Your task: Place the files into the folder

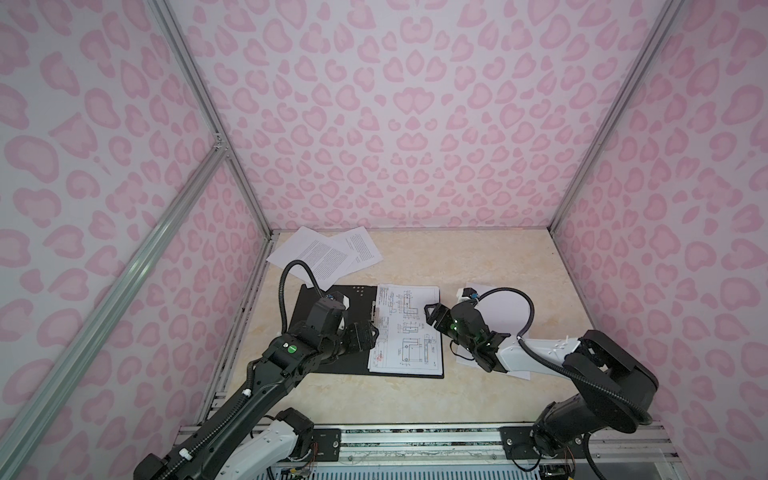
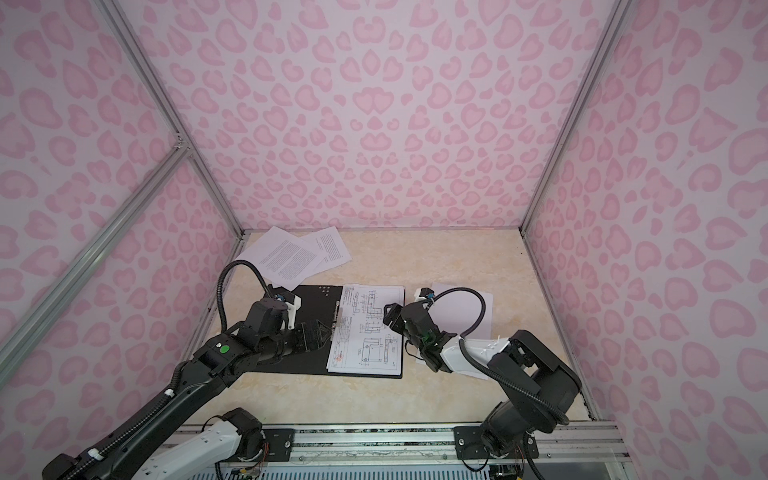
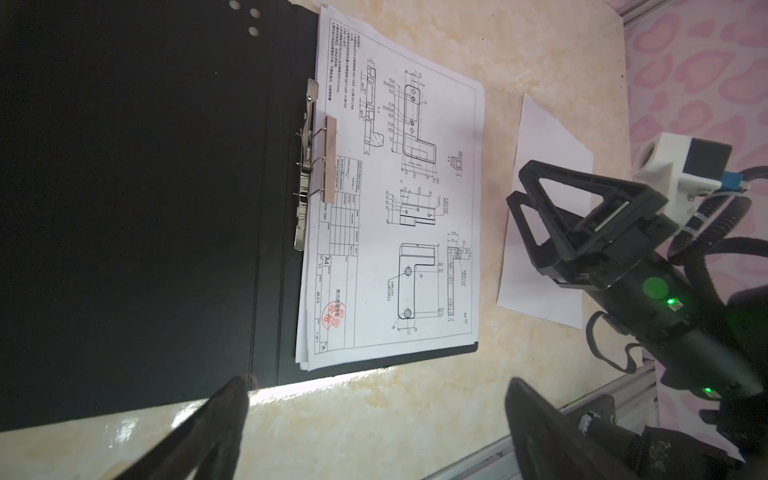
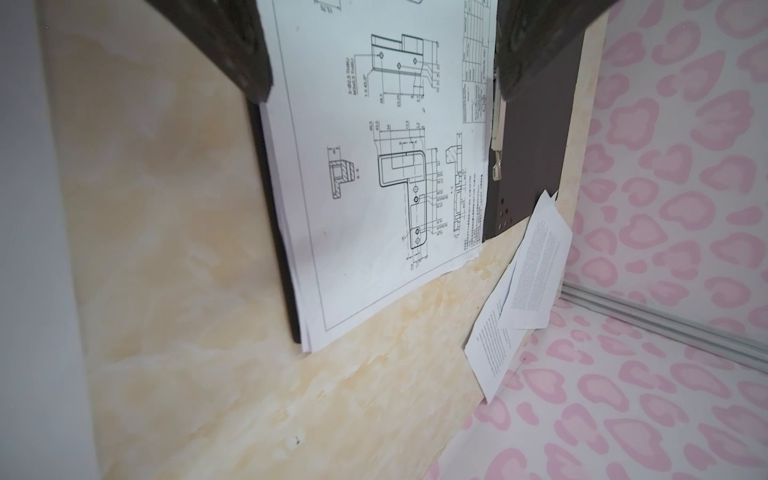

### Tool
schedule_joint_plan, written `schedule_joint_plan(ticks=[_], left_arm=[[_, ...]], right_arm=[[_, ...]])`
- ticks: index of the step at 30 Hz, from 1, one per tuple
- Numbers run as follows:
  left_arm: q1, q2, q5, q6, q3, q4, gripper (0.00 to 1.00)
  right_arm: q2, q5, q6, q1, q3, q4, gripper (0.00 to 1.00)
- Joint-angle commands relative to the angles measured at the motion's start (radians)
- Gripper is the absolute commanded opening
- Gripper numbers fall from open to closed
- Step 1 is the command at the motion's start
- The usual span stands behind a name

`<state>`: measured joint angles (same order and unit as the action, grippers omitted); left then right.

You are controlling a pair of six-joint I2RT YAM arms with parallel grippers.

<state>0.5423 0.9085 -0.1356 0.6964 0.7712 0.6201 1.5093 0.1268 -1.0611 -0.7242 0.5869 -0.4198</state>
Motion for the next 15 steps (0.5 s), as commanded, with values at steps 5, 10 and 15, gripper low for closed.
schedule_joint_plan(ticks=[5, 10, 15], left_arm=[[0.025, 0.085, -0.131, -0.055, 0.069, -0.085, 0.98], [0.199, 0.311, -0.114, -0.066, 0.23, -0.136, 0.98], [0.337, 0.623, -0.153, -0.052, 0.445, -0.202, 0.98]], right_arm=[[-0.164, 0.09, 0.111, 0.155, 0.052, 0.409, 0.97], [-0.223, -0.131, 0.307, 0.524, 0.062, 0.574, 0.97], [-0.244, -0.28, 0.405, 0.821, 0.052, 0.597, 0.97]])
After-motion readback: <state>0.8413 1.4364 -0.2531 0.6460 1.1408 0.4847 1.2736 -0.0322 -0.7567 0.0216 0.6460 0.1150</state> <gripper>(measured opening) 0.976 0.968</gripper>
